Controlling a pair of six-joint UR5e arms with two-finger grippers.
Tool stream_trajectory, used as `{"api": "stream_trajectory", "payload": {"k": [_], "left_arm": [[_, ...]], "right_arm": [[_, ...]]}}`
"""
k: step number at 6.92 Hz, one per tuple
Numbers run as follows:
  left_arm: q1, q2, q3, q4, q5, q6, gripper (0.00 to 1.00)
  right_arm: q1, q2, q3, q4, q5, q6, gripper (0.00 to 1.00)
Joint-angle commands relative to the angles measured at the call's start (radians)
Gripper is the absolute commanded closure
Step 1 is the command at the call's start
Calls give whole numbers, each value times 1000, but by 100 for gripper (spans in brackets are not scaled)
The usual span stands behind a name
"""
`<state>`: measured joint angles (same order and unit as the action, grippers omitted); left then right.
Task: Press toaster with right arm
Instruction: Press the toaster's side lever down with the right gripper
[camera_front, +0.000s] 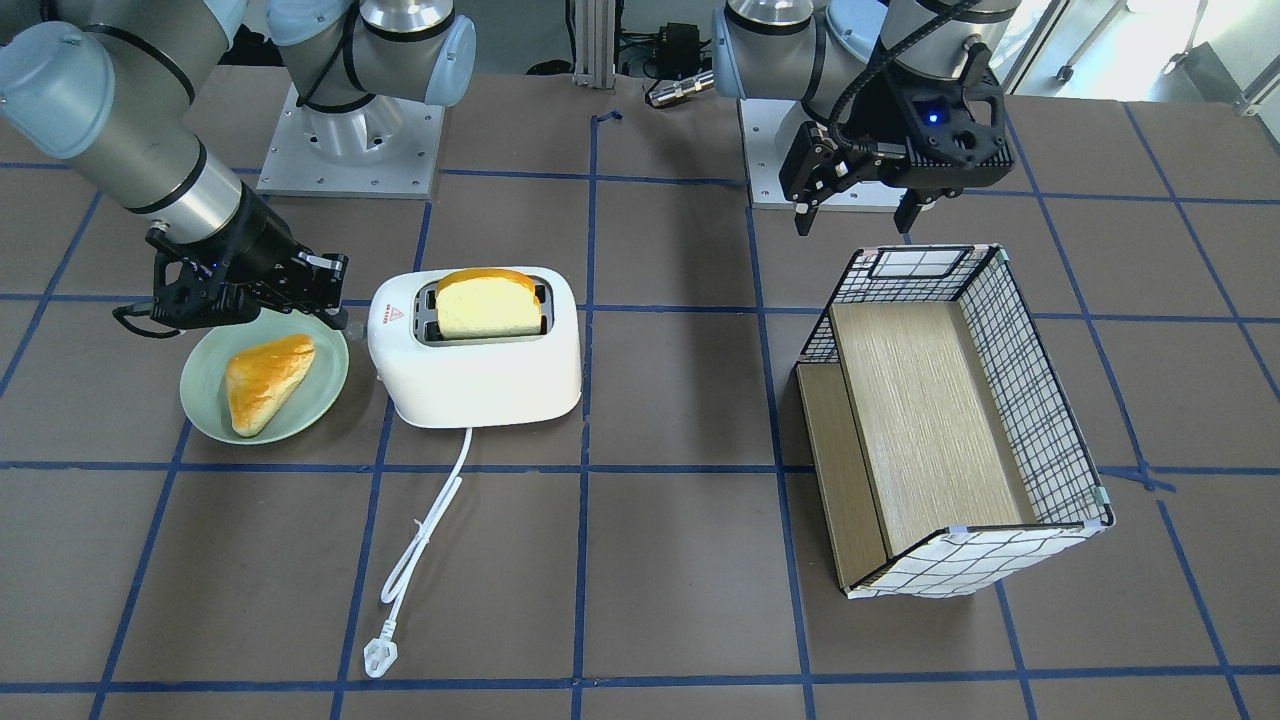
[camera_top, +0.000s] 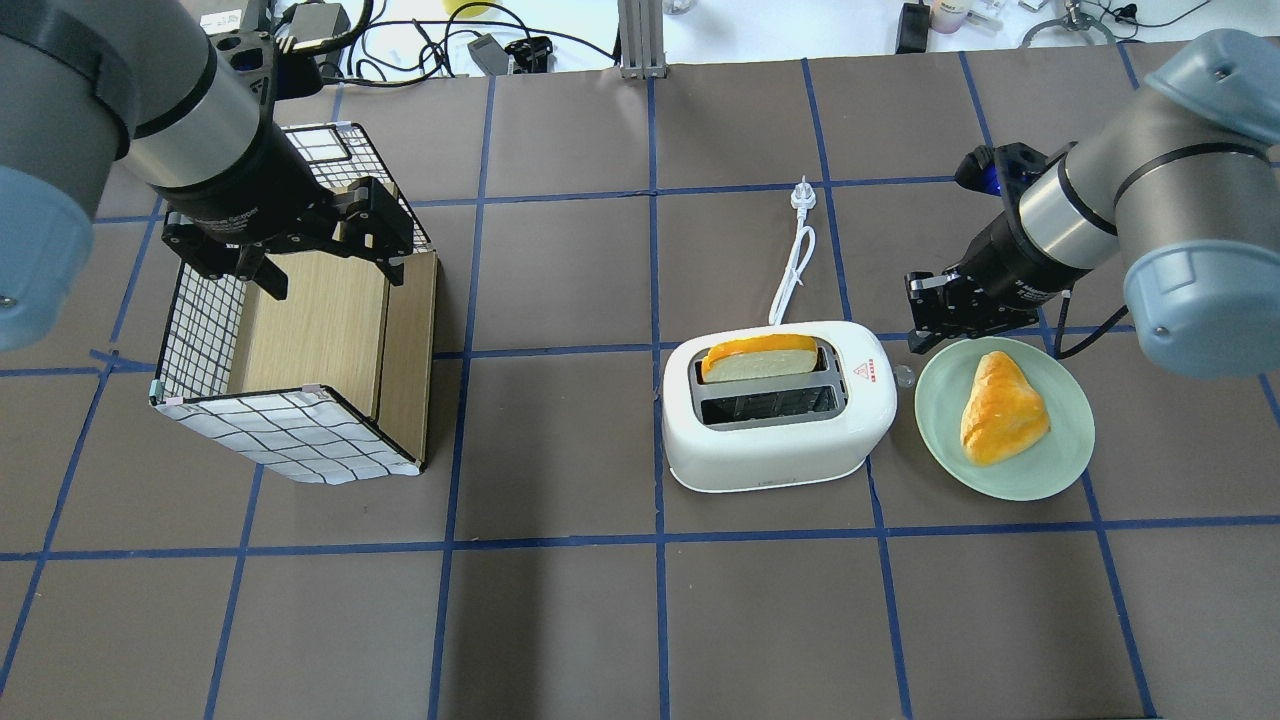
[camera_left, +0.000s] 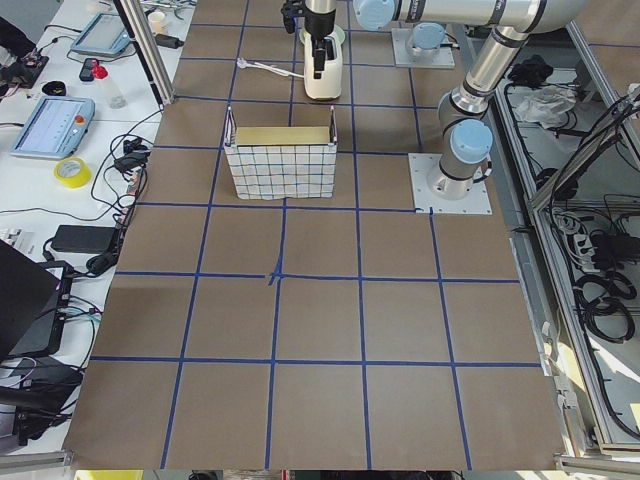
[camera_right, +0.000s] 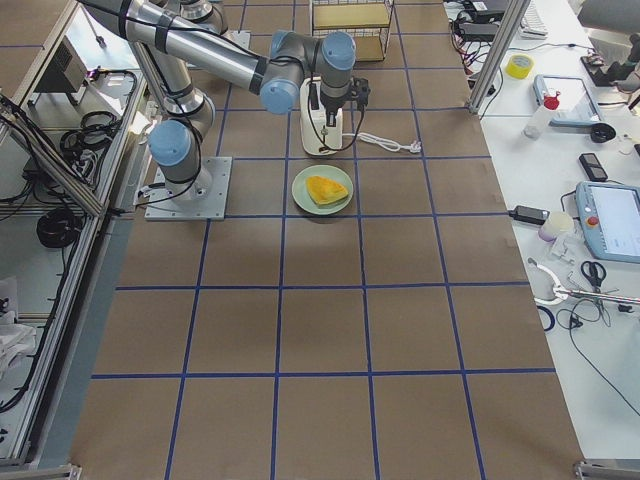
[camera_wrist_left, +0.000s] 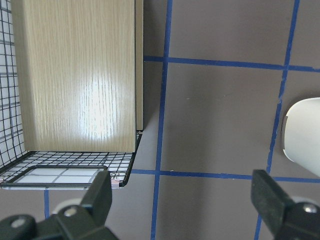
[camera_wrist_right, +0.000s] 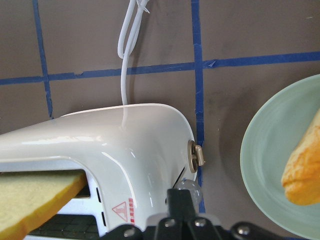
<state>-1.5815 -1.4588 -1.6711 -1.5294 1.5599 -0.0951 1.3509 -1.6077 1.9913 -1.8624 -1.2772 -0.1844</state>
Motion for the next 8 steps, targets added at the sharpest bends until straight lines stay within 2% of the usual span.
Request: {"api": "stream_trajectory", "payload": {"k": [1, 3, 8], "left_arm": [[0, 0, -1, 0, -1, 0, 0], [0, 0, -1, 0, 0, 0, 0], [0, 0, -1, 0, 0, 0, 0]], "right_arm": [[-45, 0, 59, -32, 45, -35, 100], [-47, 0, 69, -31, 76, -36, 100], [-49, 0, 101, -31, 79, -47, 100]]}}
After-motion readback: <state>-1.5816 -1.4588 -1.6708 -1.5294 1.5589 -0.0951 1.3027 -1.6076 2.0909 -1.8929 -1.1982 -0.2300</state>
